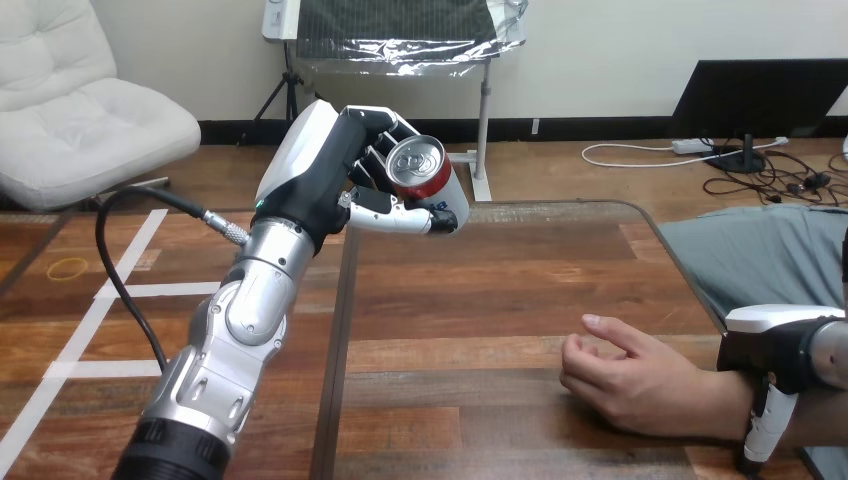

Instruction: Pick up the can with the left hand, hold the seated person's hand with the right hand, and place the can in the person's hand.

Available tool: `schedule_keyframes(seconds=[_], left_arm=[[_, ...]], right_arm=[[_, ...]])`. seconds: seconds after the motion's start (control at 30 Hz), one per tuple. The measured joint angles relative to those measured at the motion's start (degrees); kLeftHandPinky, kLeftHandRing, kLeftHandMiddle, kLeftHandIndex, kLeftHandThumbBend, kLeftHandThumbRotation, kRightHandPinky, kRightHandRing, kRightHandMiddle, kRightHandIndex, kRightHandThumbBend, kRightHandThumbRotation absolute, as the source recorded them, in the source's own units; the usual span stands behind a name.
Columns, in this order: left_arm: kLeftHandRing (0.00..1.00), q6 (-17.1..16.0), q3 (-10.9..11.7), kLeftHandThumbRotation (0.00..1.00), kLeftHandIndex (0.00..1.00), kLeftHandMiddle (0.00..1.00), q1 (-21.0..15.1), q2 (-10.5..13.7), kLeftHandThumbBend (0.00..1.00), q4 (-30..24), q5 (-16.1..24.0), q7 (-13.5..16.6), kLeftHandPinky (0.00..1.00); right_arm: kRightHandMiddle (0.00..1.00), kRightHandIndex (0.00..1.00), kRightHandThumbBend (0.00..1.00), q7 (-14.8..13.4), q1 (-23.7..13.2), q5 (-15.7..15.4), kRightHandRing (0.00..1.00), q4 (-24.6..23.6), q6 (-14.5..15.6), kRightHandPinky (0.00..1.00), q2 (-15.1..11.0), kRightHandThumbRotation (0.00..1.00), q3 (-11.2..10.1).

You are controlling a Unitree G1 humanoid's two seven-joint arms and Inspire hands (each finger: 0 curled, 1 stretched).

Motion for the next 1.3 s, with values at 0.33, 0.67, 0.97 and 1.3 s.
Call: schedule_keyframes(seconds=[0.33, 0.67, 0.97, 1.3], left_arm=[[0.39, 0.0, 0.0, 0.00, 0.49, 0.46, 0.0, 0.0, 0.64, 0.0, 0.0, -0.1, 0.33], [0.39, 0.0, 0.0, 0.00, 0.49, 0.46, 0.1, 0.0, 0.63, 0.0, 0.0, -0.1, 0.34], [0.39, 0.0, 0.0, 0.00, 0.49, 0.45, 0.1, 0.0, 0.64, 0.0, 0.0, -0.1, 0.33], [0.38, 0.0, 0.0, 0.00, 0.49, 0.45, 0.1, -0.2, 0.65, 0.0, 0.0, -0.2, 0.33]], right_arm=[[0.45, 0.46, 0.66, 0.0, 0.7, -0.2, 0.33, -1.4, 1.1, 0.22, 0.0, 0.00, 0.0], [0.48, 0.44, 0.65, -1.1, 2.0, 0.0, 0.37, -2.6, 1.3, 0.24, -0.1, 0.00, -0.6], [0.45, 0.43, 0.66, -2.6, 2.9, 0.9, 0.33, -2.7, 1.2, 0.20, -0.1, 0.00, -2.0], [0.49, 0.43, 0.69, -4.4, 3.2, 2.6, 0.37, -2.6, 0.6, 0.23, -0.3, 0.00, -3.2]])
